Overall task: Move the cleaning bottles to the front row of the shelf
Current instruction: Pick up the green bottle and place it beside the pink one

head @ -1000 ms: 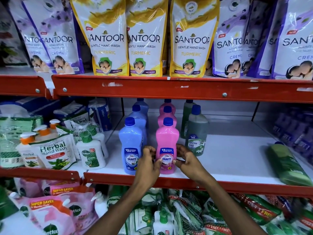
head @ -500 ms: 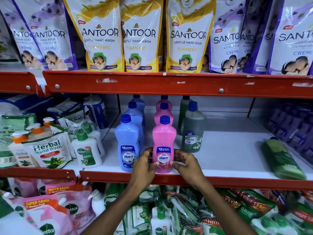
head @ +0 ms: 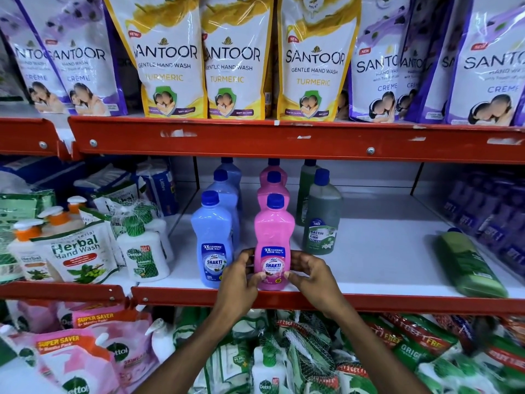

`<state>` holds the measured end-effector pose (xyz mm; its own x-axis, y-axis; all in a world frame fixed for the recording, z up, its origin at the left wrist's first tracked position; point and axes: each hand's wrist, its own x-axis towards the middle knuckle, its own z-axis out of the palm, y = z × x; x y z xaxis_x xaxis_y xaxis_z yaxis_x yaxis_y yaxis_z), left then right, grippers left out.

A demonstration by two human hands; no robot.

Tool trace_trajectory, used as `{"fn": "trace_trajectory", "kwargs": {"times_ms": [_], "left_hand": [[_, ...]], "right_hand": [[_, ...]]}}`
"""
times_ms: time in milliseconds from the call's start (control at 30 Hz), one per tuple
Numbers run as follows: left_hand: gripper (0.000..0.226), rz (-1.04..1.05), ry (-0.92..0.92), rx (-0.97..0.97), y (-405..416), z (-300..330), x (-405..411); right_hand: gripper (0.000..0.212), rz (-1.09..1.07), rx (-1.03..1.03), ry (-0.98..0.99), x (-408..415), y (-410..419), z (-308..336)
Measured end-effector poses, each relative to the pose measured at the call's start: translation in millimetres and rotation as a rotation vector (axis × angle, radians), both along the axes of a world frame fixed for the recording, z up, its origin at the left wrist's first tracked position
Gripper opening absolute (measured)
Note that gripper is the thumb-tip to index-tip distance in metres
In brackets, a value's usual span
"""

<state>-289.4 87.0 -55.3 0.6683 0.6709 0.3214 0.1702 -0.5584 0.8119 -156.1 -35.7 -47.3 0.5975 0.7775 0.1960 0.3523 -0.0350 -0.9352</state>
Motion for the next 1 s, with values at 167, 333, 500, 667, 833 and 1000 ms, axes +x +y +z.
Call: {"fn": "trace_trajectory", "kwargs": {"times_ms": [167,333,500,667,833,1000], "left_hand": [[0.057,0.025,-0.007,0.051,-5.3,-3.7,-10.7],[0.028,0.157,-0.302,0.32,-29.3,5.1,-27.9],[0.018,-0.022,-0.42,0.536,-67.3,18.8,8.3],[0.032,-0.252,-0.248,0.328,-121.6,28.8,84.3],[0.027,-0.331,-0.067,0.062,-175.3,33.4,186.9],[0.025,-0.282,0.167,-0.192,-209.7,30.8,293.8]], "right_hand": [[0.042,-0.023,-0.004,0.012,0.3,-2.7,1.3],[0.034,-0.259,0.069,-0.024,7.4,-30.5,6.1],[0.024,-0.53,0.172,-0.08,32.7,-84.3,12.4],[0.023,-0.772,0.213,-0.14,84.8,-149.9,21.0],[0.022,-0.92,0.121,-0.134,159.8,-213.1,29.0],[0.035,-0.838,-0.081,-0.08,218.2,-253.5,33.1]]}}
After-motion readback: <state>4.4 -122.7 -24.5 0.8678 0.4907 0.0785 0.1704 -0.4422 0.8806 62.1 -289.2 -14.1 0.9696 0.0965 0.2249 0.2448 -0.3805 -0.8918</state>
